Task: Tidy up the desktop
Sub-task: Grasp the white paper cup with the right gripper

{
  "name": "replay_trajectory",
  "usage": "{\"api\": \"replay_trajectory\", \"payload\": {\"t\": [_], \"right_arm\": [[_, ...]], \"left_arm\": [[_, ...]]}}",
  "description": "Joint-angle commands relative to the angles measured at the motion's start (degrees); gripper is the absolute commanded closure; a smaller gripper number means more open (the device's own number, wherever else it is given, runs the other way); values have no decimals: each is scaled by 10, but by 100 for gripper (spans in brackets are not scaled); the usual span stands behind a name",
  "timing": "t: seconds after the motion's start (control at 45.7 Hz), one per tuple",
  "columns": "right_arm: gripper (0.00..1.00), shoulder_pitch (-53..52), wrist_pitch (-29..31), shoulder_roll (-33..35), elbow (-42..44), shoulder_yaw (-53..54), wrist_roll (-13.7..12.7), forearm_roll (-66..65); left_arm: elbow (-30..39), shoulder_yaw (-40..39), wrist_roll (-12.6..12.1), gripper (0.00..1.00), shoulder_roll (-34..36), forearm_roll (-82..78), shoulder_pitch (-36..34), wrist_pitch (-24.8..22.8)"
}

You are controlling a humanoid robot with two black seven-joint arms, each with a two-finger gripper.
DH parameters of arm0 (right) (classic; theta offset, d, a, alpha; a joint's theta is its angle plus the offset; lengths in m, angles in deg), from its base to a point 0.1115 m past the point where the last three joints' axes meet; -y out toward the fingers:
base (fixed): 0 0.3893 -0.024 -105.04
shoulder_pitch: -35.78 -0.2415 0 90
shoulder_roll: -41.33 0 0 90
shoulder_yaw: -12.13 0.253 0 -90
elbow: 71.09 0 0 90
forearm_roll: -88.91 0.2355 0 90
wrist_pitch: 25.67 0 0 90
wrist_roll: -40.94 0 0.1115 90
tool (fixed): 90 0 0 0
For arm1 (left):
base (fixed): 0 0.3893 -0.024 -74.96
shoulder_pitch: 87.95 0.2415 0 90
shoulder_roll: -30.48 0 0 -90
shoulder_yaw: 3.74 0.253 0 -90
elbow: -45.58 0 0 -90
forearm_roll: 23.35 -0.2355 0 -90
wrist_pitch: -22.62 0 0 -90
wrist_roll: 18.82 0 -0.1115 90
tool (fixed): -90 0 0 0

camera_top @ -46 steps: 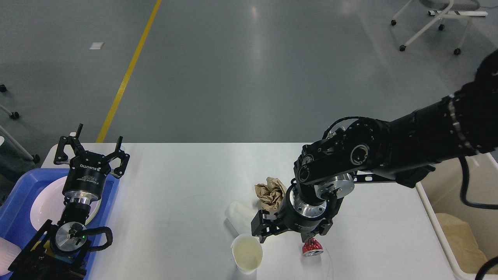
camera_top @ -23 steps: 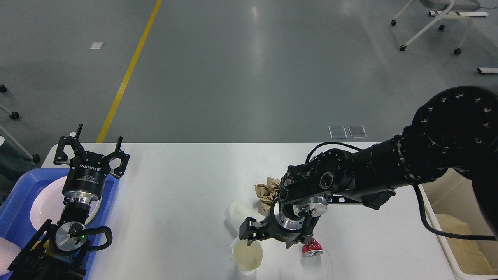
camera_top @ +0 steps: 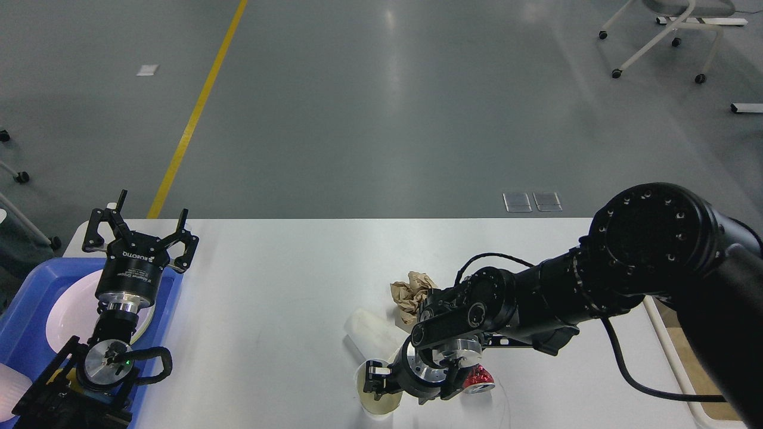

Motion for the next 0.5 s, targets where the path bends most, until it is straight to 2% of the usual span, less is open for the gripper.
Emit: {"api": "replay_trajectory", "payload": {"t": [0.0,0.109,0.241,0.481], "right_arm": [[100,7,-1,0,-1,0,0,14],[100,9,-4,0,-1,0,0,14],[100,12,-41,0,-1,0,0,14],[100,10,-41,1,-4,-3,0,11]], "left_arm": [[0,0,0,4,0,0,0,0],[0,0,0,4,0,0,0,0],[0,0,0,4,0,0,0,0],[0,0,0,4,0,0,0,0]]}}
